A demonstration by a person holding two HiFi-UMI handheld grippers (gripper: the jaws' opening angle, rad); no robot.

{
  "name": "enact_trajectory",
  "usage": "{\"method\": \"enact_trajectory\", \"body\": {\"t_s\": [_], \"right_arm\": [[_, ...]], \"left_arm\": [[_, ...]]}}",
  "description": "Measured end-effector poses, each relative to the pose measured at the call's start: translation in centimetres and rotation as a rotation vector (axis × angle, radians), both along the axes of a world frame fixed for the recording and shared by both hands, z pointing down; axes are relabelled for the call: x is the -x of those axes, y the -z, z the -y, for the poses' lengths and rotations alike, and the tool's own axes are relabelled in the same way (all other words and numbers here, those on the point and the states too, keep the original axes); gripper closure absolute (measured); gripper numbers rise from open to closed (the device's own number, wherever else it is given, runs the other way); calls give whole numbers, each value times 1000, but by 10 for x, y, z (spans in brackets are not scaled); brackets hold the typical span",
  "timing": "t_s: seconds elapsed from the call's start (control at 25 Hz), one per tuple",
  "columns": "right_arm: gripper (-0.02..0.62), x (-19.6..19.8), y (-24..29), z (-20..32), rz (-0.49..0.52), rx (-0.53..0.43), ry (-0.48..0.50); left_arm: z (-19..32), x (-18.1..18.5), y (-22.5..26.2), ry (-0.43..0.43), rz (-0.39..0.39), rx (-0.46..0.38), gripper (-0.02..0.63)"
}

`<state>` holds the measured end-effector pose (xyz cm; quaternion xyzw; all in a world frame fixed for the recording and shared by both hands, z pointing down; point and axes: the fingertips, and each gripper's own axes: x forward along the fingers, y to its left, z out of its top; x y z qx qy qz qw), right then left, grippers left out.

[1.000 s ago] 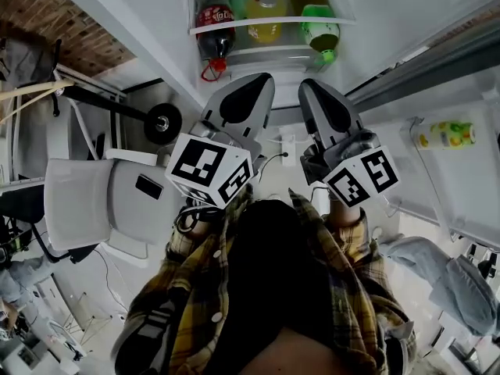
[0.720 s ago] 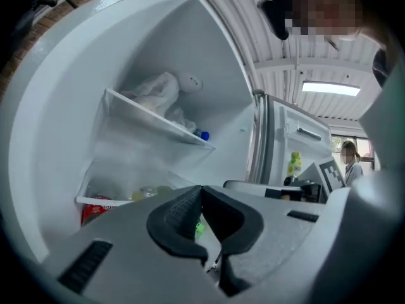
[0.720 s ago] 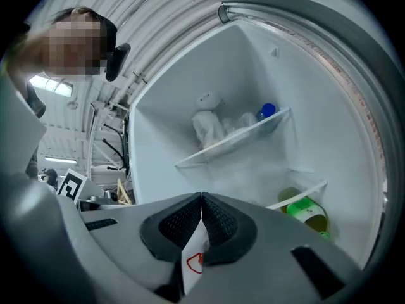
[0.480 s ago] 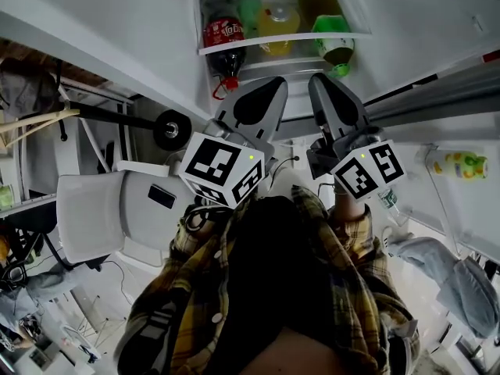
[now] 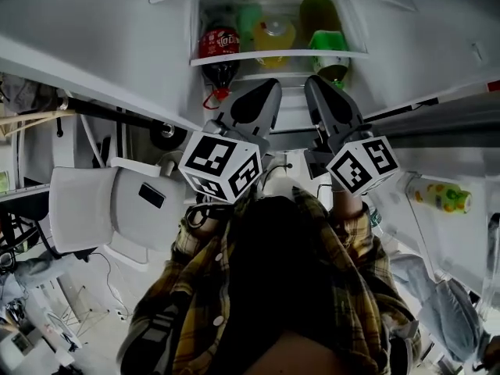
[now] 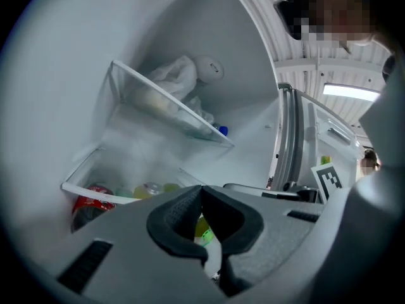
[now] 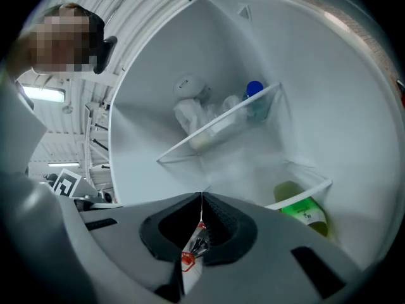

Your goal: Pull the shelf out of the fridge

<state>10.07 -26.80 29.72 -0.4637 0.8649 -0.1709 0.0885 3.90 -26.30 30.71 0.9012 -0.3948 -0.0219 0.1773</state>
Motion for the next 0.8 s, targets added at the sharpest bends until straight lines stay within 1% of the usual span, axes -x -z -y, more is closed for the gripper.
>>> {"method": "enact_trajectory", "body": {"t_s": [0.12, 0.24, 0.44, 0.64, 0.8], "right_arm": [[575, -5, -5, 9, -3, 14, 25], [575, -12, -14, 19, 9, 40, 31], [575, -16, -25, 31, 74, 75, 6], [574, -15, -36, 39, 159, 133, 21], [572, -14, -46, 43, 197, 178, 24]], "left_arm": [[9, -3, -1, 31, -17, 13, 601], [17, -8, -7, 48, -35, 40, 601], [27, 0, -23, 87, -82, 102, 601], [35, 8, -33, 108, -132, 150, 600], [37, 10, -43, 118, -148, 179, 598]]}}
